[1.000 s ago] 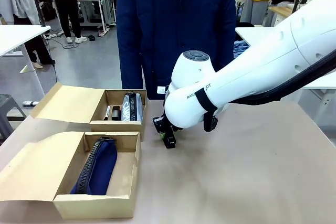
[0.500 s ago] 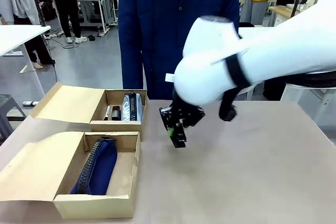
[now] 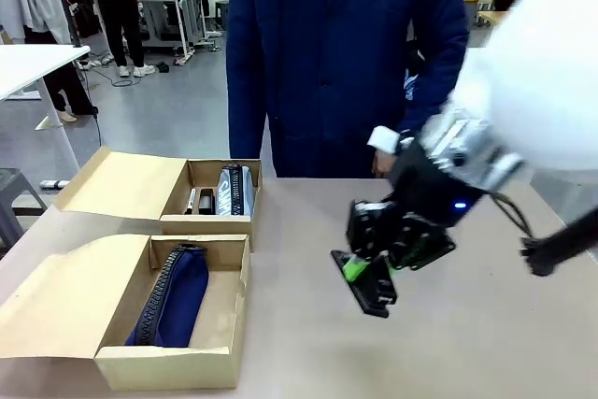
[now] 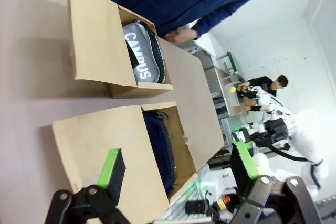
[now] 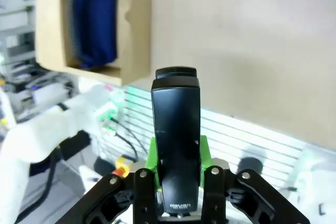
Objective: Place items inside the box.
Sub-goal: Pick up a Pencil pouch or Stapler and place it inside the Mailer Box closest to the robot.
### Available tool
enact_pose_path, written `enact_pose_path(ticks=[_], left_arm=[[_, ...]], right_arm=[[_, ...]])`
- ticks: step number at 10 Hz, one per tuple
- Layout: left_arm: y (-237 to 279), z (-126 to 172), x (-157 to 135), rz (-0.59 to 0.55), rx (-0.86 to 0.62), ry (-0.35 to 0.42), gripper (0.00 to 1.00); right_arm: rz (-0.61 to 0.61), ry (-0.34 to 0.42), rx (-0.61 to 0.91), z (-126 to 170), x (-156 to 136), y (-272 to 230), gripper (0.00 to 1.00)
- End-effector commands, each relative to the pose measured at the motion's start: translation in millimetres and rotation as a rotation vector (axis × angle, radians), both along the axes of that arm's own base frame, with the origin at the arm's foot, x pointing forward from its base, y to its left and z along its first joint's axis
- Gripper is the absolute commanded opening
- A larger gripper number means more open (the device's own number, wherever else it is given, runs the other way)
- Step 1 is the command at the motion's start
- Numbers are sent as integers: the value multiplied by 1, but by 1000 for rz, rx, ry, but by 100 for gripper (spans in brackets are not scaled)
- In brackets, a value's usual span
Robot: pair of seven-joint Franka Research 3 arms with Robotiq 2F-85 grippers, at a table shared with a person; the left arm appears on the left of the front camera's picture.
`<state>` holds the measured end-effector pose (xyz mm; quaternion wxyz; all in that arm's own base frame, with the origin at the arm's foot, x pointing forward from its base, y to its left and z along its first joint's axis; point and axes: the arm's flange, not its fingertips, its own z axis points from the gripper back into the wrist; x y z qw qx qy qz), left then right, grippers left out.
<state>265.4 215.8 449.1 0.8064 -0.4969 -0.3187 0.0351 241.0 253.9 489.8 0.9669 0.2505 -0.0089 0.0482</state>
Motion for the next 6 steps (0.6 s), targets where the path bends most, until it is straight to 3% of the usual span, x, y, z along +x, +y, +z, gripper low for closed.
enact_pose_path(ticks=[1, 2, 3, 5, 6], left_arm=[[-1, -1, 0, 0, -12, -26, 100], [-1, -1, 0, 0, -12, -26, 100], [-1, -1, 0, 0, -12, -26, 100], [-1, -1, 0, 0, -12, -26, 100], [-1, -1, 0, 0, -12, -26, 100]], right_arm=[[21, 30, -87, -6, 7, 27, 14], [0, 0, 0, 0, 0, 0, 14], [86, -64, 81, -13, 20, 26, 33], [158, -130, 72, -18, 38, 85, 33], [175, -118, 47, -23, 43, 110, 33]])
